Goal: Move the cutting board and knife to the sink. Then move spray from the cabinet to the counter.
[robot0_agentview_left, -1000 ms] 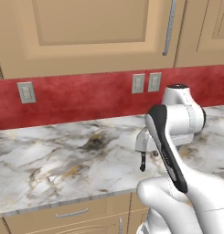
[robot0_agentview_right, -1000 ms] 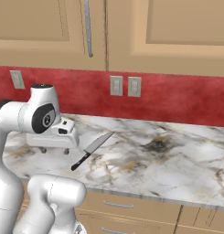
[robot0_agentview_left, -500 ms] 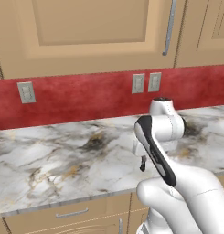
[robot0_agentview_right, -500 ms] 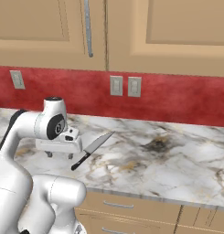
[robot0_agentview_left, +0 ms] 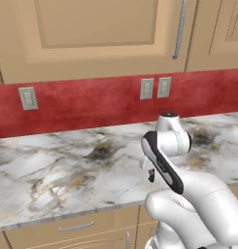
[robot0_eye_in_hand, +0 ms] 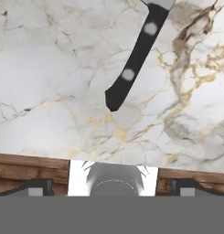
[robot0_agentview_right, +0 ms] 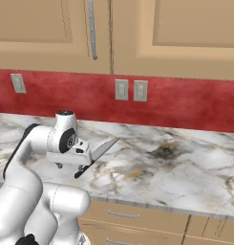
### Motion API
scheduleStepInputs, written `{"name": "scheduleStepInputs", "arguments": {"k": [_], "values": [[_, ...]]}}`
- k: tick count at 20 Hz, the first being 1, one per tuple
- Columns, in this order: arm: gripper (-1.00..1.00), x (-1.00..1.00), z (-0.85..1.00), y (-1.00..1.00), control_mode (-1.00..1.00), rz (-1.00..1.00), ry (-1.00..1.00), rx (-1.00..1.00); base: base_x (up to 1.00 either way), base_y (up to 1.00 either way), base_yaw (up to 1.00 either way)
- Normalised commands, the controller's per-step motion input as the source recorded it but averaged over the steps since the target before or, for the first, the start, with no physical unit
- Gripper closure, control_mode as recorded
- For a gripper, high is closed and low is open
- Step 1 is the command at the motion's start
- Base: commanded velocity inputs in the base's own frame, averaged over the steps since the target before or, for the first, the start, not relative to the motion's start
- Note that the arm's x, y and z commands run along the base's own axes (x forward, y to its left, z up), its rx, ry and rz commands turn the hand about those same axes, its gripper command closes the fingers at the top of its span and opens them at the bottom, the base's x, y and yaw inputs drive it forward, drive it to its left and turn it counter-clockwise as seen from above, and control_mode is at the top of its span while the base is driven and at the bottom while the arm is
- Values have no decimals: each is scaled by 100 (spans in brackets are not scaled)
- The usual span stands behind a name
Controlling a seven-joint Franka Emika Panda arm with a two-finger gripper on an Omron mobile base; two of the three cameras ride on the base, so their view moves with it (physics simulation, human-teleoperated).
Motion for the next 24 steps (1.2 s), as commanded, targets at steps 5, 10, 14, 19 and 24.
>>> {"name": "scheduleStepInputs", "arguments": {"k": [5,10,14,19,24], "values": [[-100,18,-36,-1,-100,0,-5,0,0,0,0],[-100,20,-24,-4,-100,0,-8,0,0,0,0],[-100,34,-23,-1,-100,0,-4,0,0,0,0],[-100,35,-30,0,-100,-1,0,0,0,0,0],[-100,26,-29,0,-100,-2,0,0,0,0,0]]}}
